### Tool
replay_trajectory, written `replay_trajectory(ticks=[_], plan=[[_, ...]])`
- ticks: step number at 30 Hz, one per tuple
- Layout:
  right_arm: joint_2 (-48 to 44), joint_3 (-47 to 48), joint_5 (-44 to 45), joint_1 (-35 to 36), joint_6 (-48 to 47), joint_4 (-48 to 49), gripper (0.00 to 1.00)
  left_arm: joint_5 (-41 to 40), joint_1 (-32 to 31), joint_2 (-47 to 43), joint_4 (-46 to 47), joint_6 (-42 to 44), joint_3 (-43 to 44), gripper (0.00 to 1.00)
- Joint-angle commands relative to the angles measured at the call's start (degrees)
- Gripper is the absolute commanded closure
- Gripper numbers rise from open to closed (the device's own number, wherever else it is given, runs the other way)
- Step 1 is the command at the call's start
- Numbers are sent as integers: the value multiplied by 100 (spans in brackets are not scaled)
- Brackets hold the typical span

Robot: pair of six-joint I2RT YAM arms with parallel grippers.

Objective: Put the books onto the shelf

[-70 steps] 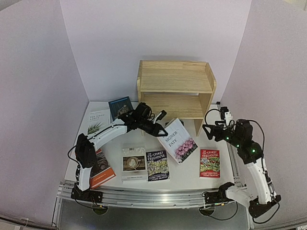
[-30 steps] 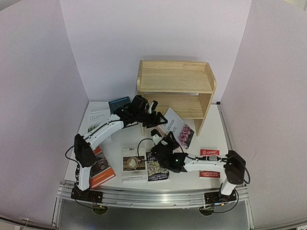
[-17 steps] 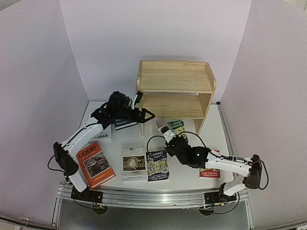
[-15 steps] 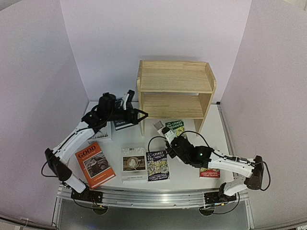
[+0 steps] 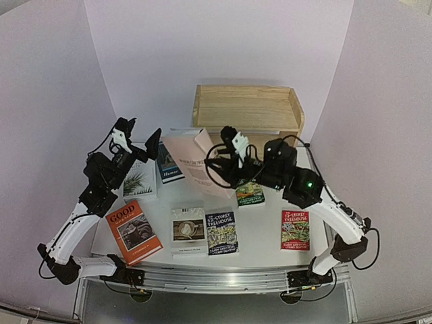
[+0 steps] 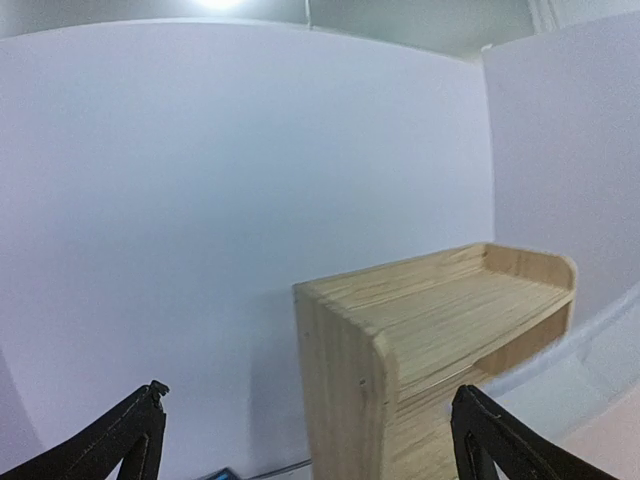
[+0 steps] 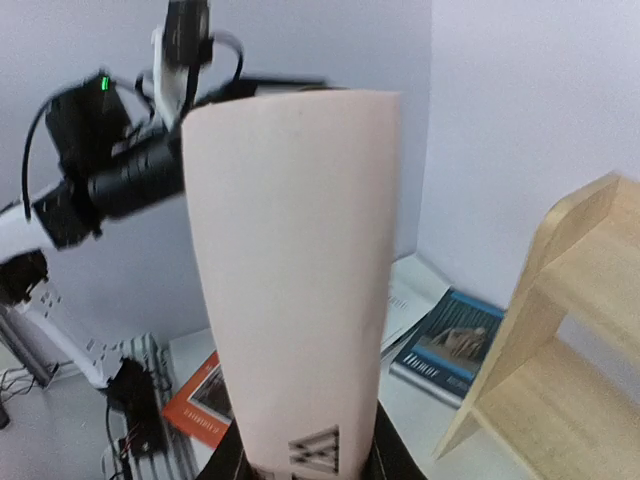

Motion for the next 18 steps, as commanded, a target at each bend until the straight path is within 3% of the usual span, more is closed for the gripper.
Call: replay_trajectory(ticks=[1, 4, 7, 11, 18], plan=[[681, 1780, -153, -704, -359, 198, 71, -757, 7, -90, 260, 646, -477, 0], [1170, 2902, 773, -932, -1024, 262, 69, -819, 15, -160, 231, 510, -681, 0], [1315, 3204, 1437, -1294, -1377, 838, 81, -795, 10, -254, 144, 353, -837, 0], [1069, 2608, 1764, -1882, -1327, 1633, 83, -822, 15, -330, 85, 296, -997, 0], [908, 1398, 1885, -3439, -1001, 1898, 82, -478, 16, -436, -145, 157, -1177, 0]])
